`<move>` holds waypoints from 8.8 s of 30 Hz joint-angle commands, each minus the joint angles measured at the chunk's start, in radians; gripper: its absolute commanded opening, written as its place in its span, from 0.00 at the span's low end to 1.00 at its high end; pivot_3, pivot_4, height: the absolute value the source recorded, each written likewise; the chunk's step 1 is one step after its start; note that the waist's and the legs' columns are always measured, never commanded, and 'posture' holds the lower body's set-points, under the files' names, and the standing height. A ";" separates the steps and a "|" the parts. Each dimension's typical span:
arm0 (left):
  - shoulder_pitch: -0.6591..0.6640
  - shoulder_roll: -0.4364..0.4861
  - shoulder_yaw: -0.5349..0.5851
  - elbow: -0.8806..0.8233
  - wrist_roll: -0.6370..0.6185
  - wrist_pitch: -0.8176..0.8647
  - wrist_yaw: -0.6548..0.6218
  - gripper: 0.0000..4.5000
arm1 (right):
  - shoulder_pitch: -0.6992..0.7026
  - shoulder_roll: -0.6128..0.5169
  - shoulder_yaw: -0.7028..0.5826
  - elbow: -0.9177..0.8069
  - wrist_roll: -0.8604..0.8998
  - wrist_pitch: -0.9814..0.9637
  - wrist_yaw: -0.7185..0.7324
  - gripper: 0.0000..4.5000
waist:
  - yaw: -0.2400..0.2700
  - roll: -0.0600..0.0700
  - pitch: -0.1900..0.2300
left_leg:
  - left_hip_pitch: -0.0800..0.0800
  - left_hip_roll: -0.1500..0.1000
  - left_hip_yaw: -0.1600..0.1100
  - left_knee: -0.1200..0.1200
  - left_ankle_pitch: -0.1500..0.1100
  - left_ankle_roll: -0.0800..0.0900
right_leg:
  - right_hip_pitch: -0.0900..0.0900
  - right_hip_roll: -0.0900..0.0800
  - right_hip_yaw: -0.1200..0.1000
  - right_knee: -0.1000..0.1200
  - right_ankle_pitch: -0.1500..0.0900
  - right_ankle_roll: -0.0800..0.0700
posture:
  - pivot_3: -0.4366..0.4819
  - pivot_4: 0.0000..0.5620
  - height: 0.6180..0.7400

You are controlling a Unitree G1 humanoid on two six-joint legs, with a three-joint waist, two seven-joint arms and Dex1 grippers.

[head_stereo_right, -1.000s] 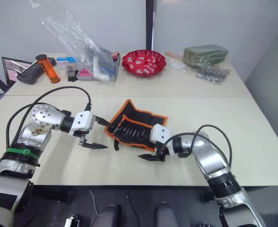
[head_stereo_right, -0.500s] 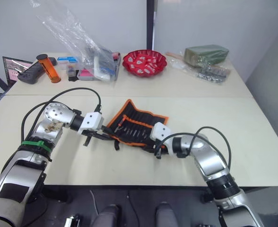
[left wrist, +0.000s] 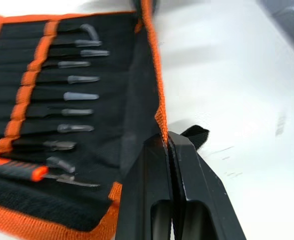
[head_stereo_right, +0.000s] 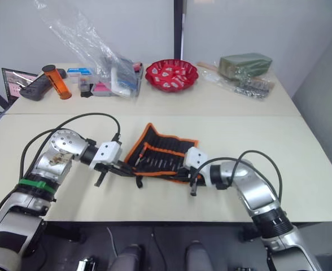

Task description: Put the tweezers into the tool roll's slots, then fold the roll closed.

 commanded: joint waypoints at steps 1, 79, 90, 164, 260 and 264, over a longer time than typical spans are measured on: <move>0.012 0.027 0.007 -0.176 -0.061 0.141 -0.005 0.00 | -0.008 -0.029 -0.037 -0.016 0.032 0.004 0.029 0.00 | 0.001 0.000 0.000 | 0.000 0.000 0.000 0.000 0.000 0.000 | 0.000 0.000 0.000 0.000 0.000 0.000 | 0.48 0.27 1.00; 0.273 -0.265 0.169 -0.020 0.018 0.097 0.830 0.00 | 0.043 0.245 -0.126 0.358 -0.062 -0.197 -0.391 0.00 | 0.010 0.000 -0.005 | 0.022 -0.001 0.000 -0.002 0.000 0.000 | 0.022 0.000 0.000 -0.003 -0.004 0.007 | 0.48 0.27 1.00; 0.249 -0.239 0.323 -0.463 -0.280 0.412 0.830 0.00 | 0.018 0.209 -0.212 0.119 0.111 -0.153 -0.271 0.00 | 0.012 0.000 -0.003 | 0.007 -0.001 -0.002 -0.001 0.000 0.000 | 0.012 -0.001 -0.001 -0.007 0.001 0.001 | 0.48 0.27 1.00; 0.643 0.279 0.794 -0.661 -0.576 0.697 0.546 1.00 | 0.062 -0.137 -0.405 0.005 0.455 0.498 -0.185 1.00 | 0.011 0.002 0.003 | 0.000 0.000 0.002 -0.004 0.000 0.000 | 0.002 -0.001 0.001 -0.009 0.001 0.001 | 0.48 0.27 1.00; 0.740 0.144 0.624 -0.795 -0.491 0.550 0.700 1.00 | -0.286 0.066 -0.556 0.415 0.560 1.120 -0.392 0.02 | 0.007 0.002 0.005 | 0.000 0.002 0.002 -0.004 0.000 0.000 | 0.001 0.001 0.001 -0.009 0.002 -0.003 | 0.48 0.27 1.00; 0.755 0.139 0.626 -0.800 -0.488 0.543 0.702 1.00 | -0.319 0.049 -0.540 0.381 0.565 1.136 -0.385 0.02 | 0.006 0.002 0.005 | 0.000 0.002 0.002 -0.004 0.000 0.000 | 0.001 0.001 0.001 -0.009 0.002 -0.003 | 0.48 0.27 1.00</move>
